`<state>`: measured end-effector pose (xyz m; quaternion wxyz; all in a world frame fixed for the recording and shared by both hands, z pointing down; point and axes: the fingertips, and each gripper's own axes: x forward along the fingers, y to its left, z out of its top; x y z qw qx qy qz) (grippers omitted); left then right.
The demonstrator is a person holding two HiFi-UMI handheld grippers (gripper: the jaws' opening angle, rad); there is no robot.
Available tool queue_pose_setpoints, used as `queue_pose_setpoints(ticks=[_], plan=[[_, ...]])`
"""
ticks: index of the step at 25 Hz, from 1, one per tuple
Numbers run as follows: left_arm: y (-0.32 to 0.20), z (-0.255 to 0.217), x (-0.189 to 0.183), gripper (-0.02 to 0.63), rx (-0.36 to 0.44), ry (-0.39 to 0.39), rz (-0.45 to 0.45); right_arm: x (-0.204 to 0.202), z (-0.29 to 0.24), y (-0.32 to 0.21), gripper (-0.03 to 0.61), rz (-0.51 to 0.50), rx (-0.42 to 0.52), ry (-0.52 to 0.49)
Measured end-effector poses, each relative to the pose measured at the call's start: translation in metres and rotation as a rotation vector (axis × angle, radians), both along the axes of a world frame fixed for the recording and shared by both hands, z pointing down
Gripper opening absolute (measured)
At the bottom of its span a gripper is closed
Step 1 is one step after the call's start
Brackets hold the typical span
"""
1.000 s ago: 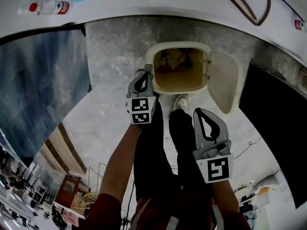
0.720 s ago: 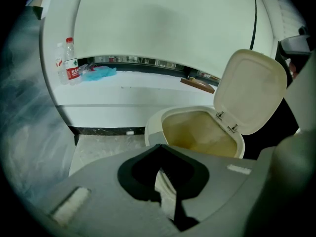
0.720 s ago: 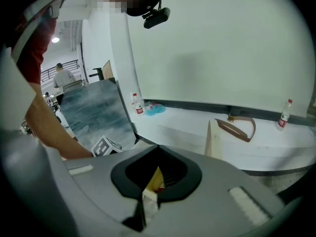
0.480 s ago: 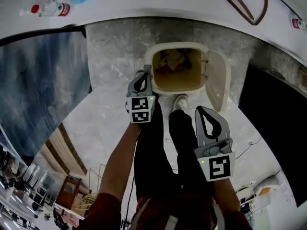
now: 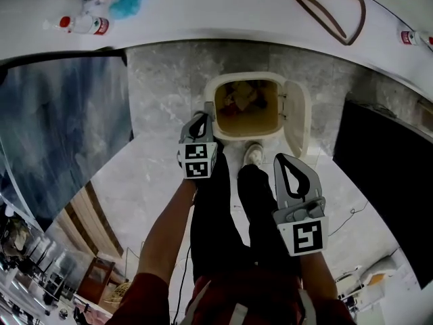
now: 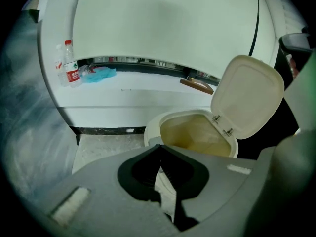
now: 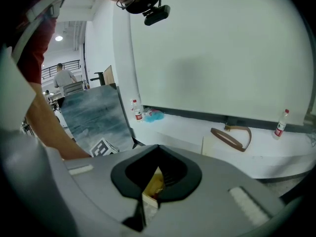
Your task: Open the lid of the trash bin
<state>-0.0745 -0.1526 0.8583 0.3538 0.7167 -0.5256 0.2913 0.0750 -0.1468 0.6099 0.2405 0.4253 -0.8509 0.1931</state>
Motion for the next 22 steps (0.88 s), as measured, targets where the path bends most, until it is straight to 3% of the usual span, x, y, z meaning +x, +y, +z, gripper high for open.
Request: queue_pose_setpoints(ticks=[11, 22], plan=[[0.017, -0.107, 0.009, 0.002, 0.105, -0.001, -0.041, 0.004, -0.063, -0.005, 0.000, -0.013, 0.113, -0.021], [0.034, -0.252, 0.021, 0.002, 0.327, 0.009, -0.078, 0.024, -0.132, 0.013, 0.000, -0.049, 0.222, -0.012]])
